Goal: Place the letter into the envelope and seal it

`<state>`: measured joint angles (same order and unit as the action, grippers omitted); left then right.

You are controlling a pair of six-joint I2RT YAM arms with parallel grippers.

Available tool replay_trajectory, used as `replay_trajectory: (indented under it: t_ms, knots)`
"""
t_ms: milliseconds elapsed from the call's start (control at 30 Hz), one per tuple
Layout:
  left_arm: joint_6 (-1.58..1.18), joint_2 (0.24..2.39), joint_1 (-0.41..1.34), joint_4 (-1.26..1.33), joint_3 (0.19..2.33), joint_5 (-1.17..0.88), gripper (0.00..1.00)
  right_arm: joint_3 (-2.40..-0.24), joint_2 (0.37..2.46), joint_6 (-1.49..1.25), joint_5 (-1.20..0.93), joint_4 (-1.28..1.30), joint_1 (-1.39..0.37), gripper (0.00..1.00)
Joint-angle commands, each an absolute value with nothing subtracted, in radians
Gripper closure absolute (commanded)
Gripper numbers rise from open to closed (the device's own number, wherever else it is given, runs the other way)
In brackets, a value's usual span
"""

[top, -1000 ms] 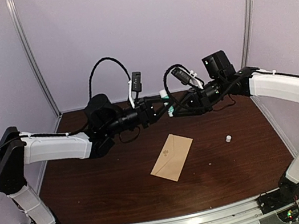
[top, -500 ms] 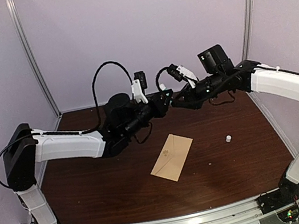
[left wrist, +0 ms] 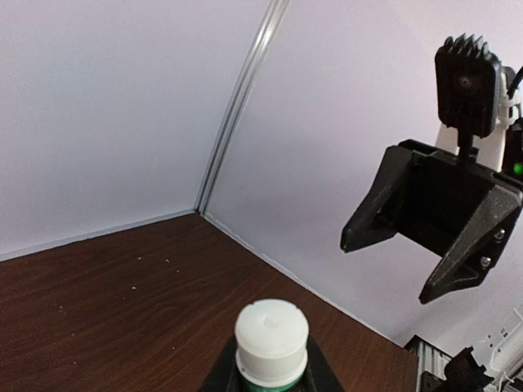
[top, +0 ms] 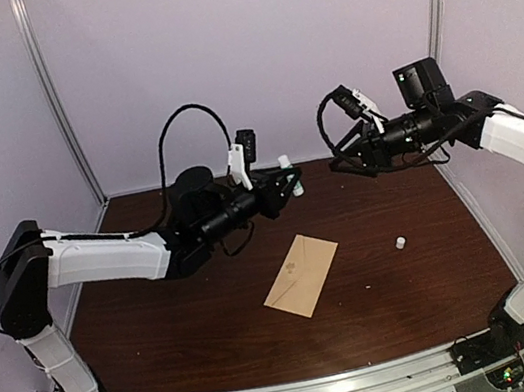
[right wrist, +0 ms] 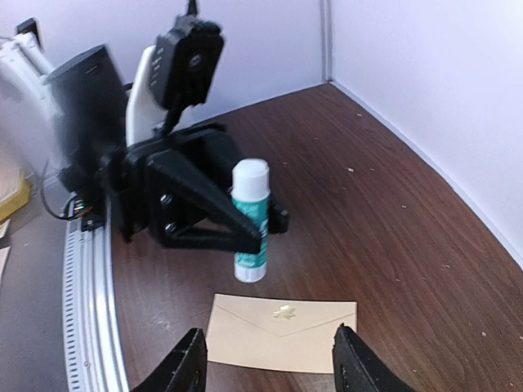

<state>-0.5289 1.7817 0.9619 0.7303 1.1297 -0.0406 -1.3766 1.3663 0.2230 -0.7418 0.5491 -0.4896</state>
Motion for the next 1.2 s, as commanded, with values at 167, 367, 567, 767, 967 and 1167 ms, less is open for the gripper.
replay_trajectory:
  t_ms: [167, 367, 567, 767, 967, 1167]
  knots:
    - [-0.564, 1.72, 0.894, 0.941, 1.078, -0.626, 1.0, -1.357, 1.452, 0.367, -1.2, 0.636, -0.479, 0.47]
    - [-0.702, 1.784, 0.894, 1.108, 1.091, -0.693, 1.0, -1.434, 1.528, 0.396, -1.22, 0.687, -0.53, 0.48]
    - [-0.729, 1.805, 0.896, 1.12, 1.112, -0.696, 1.0, -1.45, 1.546, 0.401, -1.241, 0.696, -0.565, 0.49]
    - [-0.738, 1.814, 0.896, 1.128, 1.115, -0.694, 1.0, -1.442, 1.54, 0.4, -1.243, 0.698, -0.577, 0.55]
    - [-0.744, 1.82, 0.897, 1.125, 1.121, -0.686, 1.0, -1.439, 1.54, 0.372, -1.256, 0.677, -0.577, 0.64]
    - [-0.736, 1.825, 0.897, 1.109, 1.126, -0.68, 1.0, -1.437, 1.551, 0.339, -1.252, 0.654, -0.578, 0.77]
